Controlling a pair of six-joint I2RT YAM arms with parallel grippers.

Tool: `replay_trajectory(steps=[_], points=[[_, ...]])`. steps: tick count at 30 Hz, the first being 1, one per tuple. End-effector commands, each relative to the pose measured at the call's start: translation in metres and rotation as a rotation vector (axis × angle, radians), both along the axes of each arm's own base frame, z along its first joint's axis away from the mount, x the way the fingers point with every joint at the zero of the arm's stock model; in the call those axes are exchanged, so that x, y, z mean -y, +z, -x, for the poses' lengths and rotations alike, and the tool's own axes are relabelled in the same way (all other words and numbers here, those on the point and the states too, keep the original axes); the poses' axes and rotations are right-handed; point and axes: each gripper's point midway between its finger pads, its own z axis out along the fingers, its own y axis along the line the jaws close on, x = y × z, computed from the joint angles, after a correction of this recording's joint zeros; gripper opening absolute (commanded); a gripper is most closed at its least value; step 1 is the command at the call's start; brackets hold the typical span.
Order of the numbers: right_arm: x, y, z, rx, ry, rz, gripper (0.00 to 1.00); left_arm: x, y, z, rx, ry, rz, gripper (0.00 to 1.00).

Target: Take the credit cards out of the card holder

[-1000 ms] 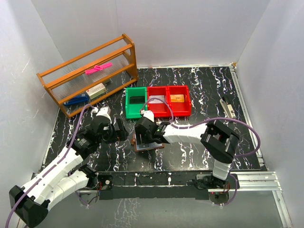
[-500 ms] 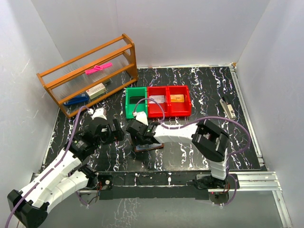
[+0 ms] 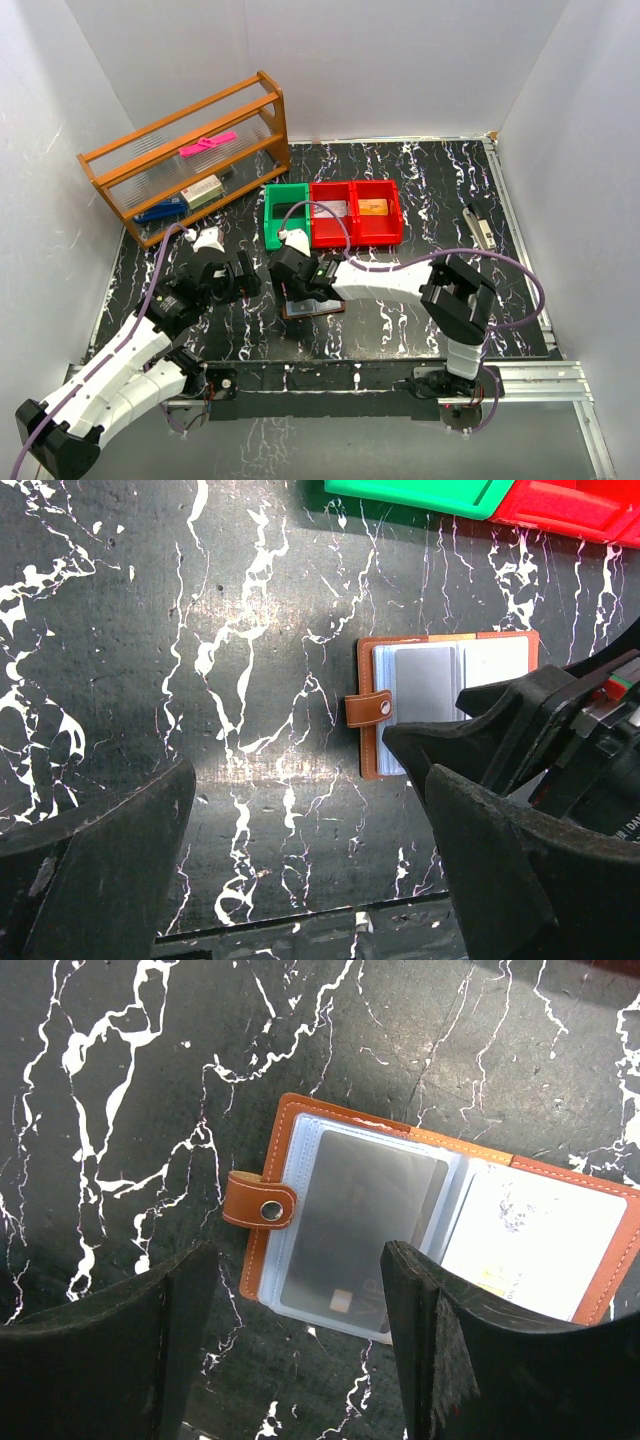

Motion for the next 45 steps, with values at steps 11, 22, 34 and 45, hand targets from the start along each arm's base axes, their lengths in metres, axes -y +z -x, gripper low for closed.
replay_trajectory(steps=[11, 22, 34, 45], points=[[0.004, -0.024, -0.003, -0.021, -0.044, 0.05, 0.6, 0.002, 0.008, -0.002, 0.013, -0.002, 0.009, 0.99], [0.012, -0.038, 0.002, -0.069, -0.051, 0.024, 0.57, 0.004, 0.006, -0.001, 0.003, -0.013, 0.01, 0.99], [0.005, -0.03, 0.006, -0.139, -0.026, -0.194, 0.48, 0.035, 0.001, 0.003, -0.021, -0.141, 0.112, 0.98], [0.016, -0.022, 0.008, -0.18, -0.038, -0.384, 0.45, 0.084, -0.02, 0.006, -0.085, -0.244, 0.329, 0.86]])
